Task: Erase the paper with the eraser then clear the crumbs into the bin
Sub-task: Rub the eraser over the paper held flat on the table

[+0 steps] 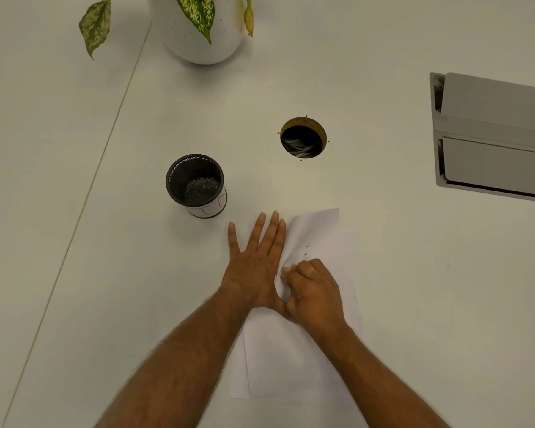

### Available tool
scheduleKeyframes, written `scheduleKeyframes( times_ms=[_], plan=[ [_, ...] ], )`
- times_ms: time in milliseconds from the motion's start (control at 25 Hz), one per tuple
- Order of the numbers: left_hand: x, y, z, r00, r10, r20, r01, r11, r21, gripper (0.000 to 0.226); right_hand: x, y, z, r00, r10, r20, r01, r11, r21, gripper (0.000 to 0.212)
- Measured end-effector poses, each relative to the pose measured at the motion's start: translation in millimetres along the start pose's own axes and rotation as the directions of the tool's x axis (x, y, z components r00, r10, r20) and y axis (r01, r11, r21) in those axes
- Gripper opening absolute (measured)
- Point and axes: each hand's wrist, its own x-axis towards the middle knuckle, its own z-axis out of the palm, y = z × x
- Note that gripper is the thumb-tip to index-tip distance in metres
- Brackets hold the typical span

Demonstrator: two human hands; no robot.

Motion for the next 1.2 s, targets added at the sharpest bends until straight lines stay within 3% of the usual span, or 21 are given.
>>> scheduleKeyframes(
  times_ms=[40,160,240,400,480,560,720,920,1200],
  plan=[
    [0,0,0,1.000,0.003,0.001,-0.003,1.000,0.002,0.149,1,-2,-1,1.000,-0.004,-0.020,0.004,1.000,-0.003,0.018],
    [-2,0,-2,1.000,0.008,-0.001,-0.008,1.000,0.001,0.154,0,-11,-10,0.998,0.019,-0.058,-0.018,1.000,0.025,0.061],
    [-2,0,-3,1.000,0.004,0.004,-0.004,1.000,-0.004,0.157,-7,-11,-15,0.997,0.050,-0.052,-0.048,0.998,0.039,0.071],
    [-2,0,-5,1.000,0.004,0.014,-0.004,1.000,-0.023,0.157,-20,-7,-13,0.990,0.141,-0.030,-0.142,0.990,-0.012,0.023],
    [-1,-1,-4,1.000,0.026,0.007,-0.026,0.999,-0.022,0.150,-23,-6,-11,0.989,0.145,0.009,-0.145,0.989,-0.010,0.010],
    [0,-2,-2,0.999,0.040,-0.002,-0.041,0.999,-0.034,0.145,-23,-4,-9,0.986,0.165,0.009,-0.165,0.984,0.068,0.010],
    [-1,0,-4,1.000,0.023,0.007,-0.023,0.998,-0.052,0.152,-26,7,-17,0.942,0.329,-0.063,-0.275,0.868,0.413,0.013],
    [0,3,-6,0.999,-0.020,0.025,0.022,0.998,-0.057,0.157,-34,6,-14,0.999,0.049,0.004,-0.049,0.988,0.147,0.018],
    [3,5,-4,0.999,-0.036,0.037,0.038,0.998,-0.049,0.154,-23,1,-8,1.000,0.005,0.011,-0.006,1.000,0.018,0.014]
  ],
)
